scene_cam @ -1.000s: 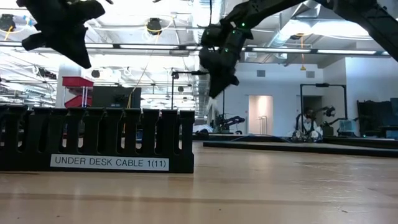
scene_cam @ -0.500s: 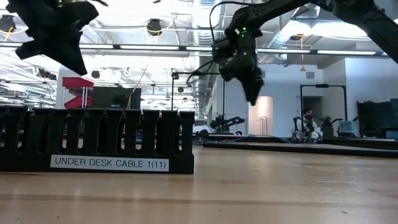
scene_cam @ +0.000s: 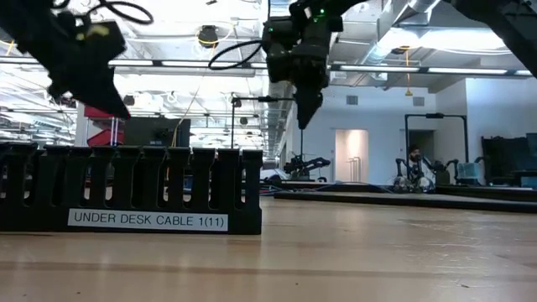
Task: Ziptie cables
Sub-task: Put the ziptied cables into the black cable duct
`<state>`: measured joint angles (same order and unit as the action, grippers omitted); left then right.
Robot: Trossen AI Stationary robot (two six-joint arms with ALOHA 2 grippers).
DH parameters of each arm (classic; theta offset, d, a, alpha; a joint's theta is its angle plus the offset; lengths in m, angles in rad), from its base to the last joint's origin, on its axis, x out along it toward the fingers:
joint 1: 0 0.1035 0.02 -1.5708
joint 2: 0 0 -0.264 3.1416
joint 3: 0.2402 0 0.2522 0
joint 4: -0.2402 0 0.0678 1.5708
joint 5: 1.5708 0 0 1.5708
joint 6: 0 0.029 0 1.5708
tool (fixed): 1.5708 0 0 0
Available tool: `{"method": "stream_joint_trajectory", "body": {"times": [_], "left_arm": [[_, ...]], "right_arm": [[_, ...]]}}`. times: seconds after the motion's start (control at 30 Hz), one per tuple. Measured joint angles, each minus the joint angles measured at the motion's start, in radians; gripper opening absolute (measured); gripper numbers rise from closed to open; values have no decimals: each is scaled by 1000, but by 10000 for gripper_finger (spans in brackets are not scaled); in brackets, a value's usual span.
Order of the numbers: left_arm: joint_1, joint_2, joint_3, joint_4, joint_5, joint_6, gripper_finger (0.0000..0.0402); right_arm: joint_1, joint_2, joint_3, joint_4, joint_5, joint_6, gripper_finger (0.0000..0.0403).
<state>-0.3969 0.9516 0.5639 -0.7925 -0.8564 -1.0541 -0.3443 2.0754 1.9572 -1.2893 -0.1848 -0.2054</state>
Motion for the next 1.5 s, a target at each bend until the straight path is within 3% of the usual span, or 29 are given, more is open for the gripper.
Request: {"method": "stream_joint_trajectory", "body": {"times": [0.1, 0.23, 0.47, 0.6, 0.87, 1.1, 1.33, 1.5], "left_arm": [[67, 0, -21, 132, 60, 281, 0], [245, 10, -22, 400, 305, 584, 3], [619, 132, 42, 468, 602, 843, 48], [720, 261, 96, 504, 789, 950, 81], [766, 466, 254, 426, 807, 1160, 134], [815, 622, 308, 373, 1004, 1231, 150], [816, 653, 357, 243, 943, 1401, 151], [822, 653, 333, 243, 969, 1432, 151]], "right_arm": [[-9, -29, -1, -57, 0, -49, 180], [-49, -98, 0, -95, -7, -113, 181], [-172, -228, 1, -98, -78, -125, 182], [-234, -291, 1, -97, -79, -152, 183], [-310, -382, 1, -105, -80, -232, 183], [-346, -397, 1, -126, -85, -265, 183], [-357, -396, 1, -123, -150, -267, 183], [-353, -396, 1, -135, -161, -267, 183]]}}
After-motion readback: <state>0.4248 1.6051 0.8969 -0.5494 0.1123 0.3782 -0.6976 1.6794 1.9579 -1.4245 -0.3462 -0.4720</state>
